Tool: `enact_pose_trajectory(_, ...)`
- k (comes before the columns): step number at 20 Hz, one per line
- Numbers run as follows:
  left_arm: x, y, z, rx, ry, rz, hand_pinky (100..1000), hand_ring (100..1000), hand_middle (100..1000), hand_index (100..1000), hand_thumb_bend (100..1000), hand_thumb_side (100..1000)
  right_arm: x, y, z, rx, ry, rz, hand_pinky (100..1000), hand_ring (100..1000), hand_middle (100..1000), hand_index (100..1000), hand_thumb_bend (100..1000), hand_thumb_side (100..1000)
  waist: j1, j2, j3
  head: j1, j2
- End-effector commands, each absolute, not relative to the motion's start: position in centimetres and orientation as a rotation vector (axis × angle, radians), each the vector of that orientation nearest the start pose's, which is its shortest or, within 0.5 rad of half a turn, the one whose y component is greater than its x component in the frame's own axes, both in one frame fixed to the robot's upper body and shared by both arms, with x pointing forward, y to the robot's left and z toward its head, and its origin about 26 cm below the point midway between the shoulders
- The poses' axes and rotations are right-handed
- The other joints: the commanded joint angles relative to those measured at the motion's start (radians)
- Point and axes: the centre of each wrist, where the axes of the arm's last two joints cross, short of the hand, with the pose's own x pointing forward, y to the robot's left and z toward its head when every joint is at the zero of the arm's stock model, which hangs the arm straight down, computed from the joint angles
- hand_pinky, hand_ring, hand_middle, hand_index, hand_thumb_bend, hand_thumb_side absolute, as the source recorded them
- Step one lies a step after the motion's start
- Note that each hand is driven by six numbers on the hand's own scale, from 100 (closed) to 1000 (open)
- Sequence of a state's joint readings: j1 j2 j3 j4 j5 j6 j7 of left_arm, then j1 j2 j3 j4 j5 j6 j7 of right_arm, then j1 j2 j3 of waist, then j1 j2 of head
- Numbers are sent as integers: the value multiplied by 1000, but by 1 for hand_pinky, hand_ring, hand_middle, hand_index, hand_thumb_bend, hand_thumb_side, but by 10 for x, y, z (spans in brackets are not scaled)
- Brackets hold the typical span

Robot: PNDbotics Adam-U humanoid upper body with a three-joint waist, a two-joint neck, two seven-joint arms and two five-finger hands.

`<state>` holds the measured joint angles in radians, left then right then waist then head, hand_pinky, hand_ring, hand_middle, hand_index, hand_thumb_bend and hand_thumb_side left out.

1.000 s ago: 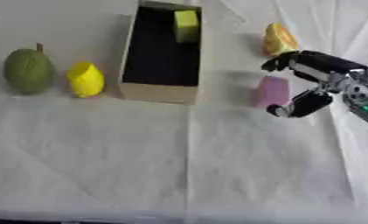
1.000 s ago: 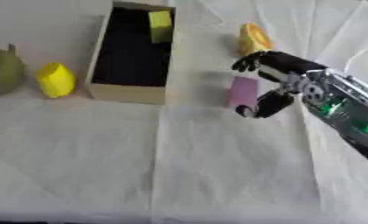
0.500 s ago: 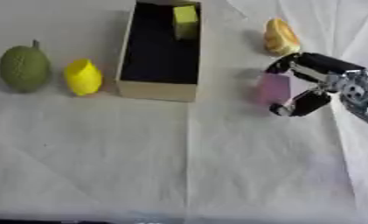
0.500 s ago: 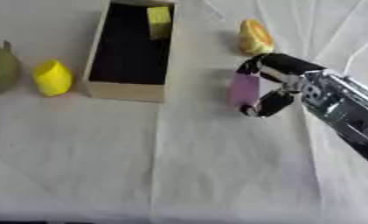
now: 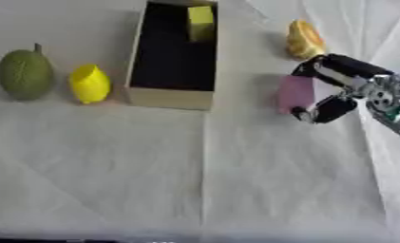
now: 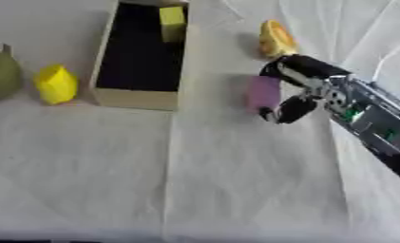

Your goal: Pick up objects on the table and place them in the box.

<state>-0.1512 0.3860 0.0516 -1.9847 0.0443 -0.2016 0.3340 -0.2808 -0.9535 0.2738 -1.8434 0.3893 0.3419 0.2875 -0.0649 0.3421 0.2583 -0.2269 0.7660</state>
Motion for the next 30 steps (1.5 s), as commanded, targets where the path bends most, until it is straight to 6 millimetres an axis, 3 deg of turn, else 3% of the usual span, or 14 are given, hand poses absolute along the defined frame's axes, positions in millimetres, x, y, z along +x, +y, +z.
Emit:
enact_pose_trajectory(1,283,297,173,365,-2391,-3,774,726,665,767,100,734,300,-321,214,-866,-1367,1252,807,692,494,534,100,100,10,-7,-3,3,4)
enact_pose_trajectory(6,283,298,174,366,-2393,-9,774,725,665,767,100,731,292,-299,256,-840,-1551,1270,809,659,487,532,100,100,9,-18,-3,-2,4)
enact_pose_trajectory(11,284,297,176,355,-2401,-30,775,726,666,768,100,728,297,-267,301,-768,-1713,1351,819,627,488,537,100,100,4,-34,0,-27,4)
enact_pose_trajectory(15,285,294,178,335,-2408,-52,775,727,667,768,100,726,309,-241,322,-708,-1742,1374,822,626,489,540,100,100,0,-45,12,-48,4)
enact_pose_trajectory(19,286,294,180,325,-2415,-66,775,727,668,768,100,725,331,-227,327,-675,-1741,1383,822,628,493,544,100,100,-6,-49,26,-63,4)
enact_pose_trajectory(30,289,288,186,283,-2448,-96,775,731,669,769,100,721,384,-211,307,-676,-1667,1425,817,642,504,554,100,100,-11,-49,58,-90,4)
